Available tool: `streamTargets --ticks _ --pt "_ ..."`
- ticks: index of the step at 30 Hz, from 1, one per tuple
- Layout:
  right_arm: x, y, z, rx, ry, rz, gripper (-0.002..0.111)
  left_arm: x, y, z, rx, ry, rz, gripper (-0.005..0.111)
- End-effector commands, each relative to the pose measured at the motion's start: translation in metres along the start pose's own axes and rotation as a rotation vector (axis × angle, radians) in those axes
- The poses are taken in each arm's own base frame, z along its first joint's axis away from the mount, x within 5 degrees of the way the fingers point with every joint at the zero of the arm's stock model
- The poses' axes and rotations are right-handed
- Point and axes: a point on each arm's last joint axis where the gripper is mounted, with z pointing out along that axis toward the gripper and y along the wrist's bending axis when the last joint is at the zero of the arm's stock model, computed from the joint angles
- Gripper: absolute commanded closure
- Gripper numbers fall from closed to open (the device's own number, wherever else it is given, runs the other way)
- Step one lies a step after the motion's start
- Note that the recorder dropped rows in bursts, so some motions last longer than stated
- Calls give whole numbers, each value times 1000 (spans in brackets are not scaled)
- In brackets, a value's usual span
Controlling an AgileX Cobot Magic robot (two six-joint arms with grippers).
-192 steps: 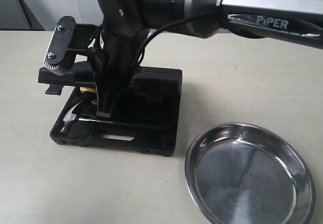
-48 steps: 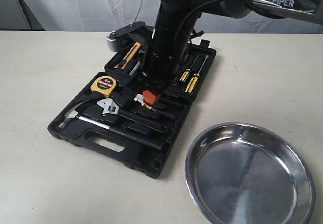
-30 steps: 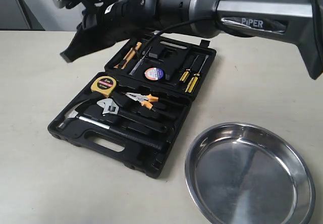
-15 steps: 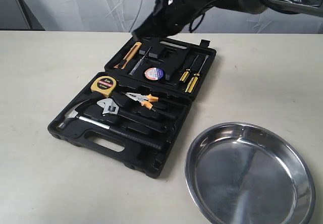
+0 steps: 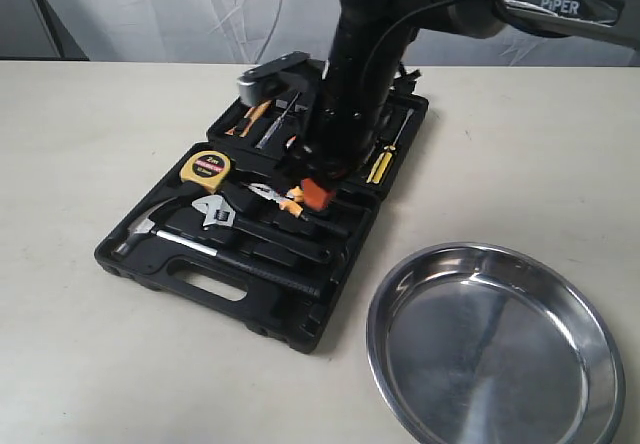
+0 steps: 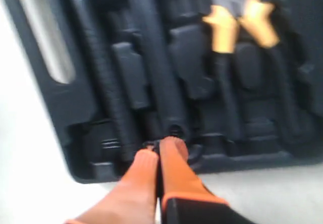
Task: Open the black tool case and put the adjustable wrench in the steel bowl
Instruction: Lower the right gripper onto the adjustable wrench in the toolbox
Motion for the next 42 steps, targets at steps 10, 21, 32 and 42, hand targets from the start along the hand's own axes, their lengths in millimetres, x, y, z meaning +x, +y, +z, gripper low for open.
streamTargets --ticks 10,21,32,42 --pt "-53 81 17 20 -375 -316 108 -1 0 0 1 -3 -5 107" --pt "-80 40 -11 311 -755 -191 108 -1 0 0 1 -3 -5 107" --pt "-39 26 15 262 -234 -193 57 -1 0 0 1 -3 -5 107" --pt "-39 17 56 245 -157 -211 59 -1 0 0 1 -3 -5 107"
